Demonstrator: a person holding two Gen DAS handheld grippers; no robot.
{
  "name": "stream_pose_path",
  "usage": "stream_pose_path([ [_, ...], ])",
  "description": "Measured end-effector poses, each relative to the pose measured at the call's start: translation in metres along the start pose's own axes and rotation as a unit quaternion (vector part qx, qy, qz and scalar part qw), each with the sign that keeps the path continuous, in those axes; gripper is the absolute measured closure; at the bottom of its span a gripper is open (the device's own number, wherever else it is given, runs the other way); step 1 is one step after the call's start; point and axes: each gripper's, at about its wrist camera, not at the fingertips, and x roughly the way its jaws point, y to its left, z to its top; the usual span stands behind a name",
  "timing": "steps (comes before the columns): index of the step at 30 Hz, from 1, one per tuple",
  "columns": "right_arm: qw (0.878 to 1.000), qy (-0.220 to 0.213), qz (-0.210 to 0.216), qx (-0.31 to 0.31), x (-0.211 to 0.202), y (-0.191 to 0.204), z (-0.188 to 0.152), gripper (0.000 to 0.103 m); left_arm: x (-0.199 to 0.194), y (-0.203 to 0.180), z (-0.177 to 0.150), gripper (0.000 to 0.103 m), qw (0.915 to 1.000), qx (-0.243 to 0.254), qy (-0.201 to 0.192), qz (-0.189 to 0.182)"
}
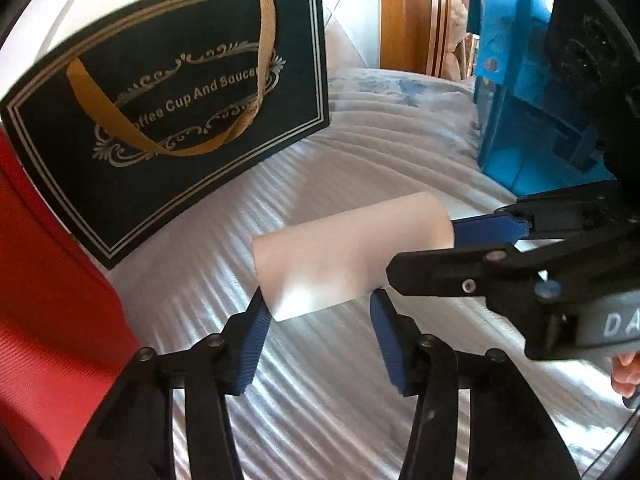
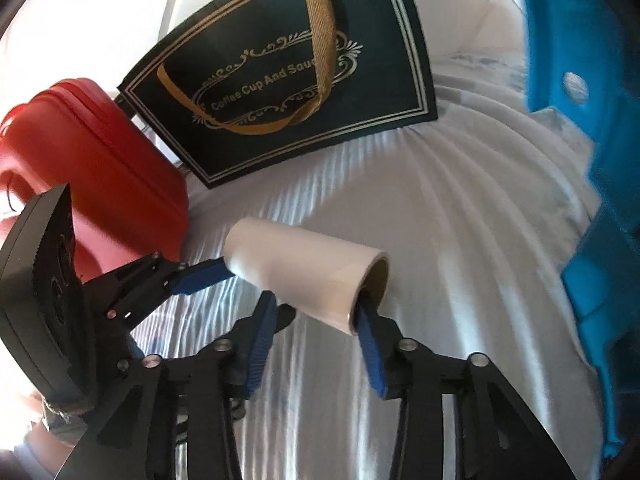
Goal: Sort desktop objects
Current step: 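Grasp the white paper tube with the right gripper, then carry the white tube with the right gripper over the blue crate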
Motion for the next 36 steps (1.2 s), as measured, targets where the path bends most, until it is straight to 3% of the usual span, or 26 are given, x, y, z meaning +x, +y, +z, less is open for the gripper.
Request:
stream_pose_path([
  [10, 0.999, -0.026, -0.003, -0.040, -0.041, 0.032, 0.002, 0.065, -0.065, -0.010, 0.009, 0.053, 0.9986, 0.008, -0.033, 0.040],
  [20, 0.993, -0.085, -0.015, -0.080, -0.138, 0.079, 0.002, 0.065, -0.168, -0.040, 0.033, 0.053, 0.9929, 0.014, -0.094, 0.071],
  [29, 0.982, -0.163, -0.040, -0.083, -0.264, 0.100, -0.016, 0.065, -0.269, -0.111, 0.064, 0.053, 0.9823, 0.050, -0.163, 0.078],
  [36, 0.973, -0.208, -0.073, -0.072, -0.362, 0.096, -0.054, 0.065, -0.331, -0.194, 0.073, 0.053, 0.9728, 0.083, -0.209, 0.054],
])
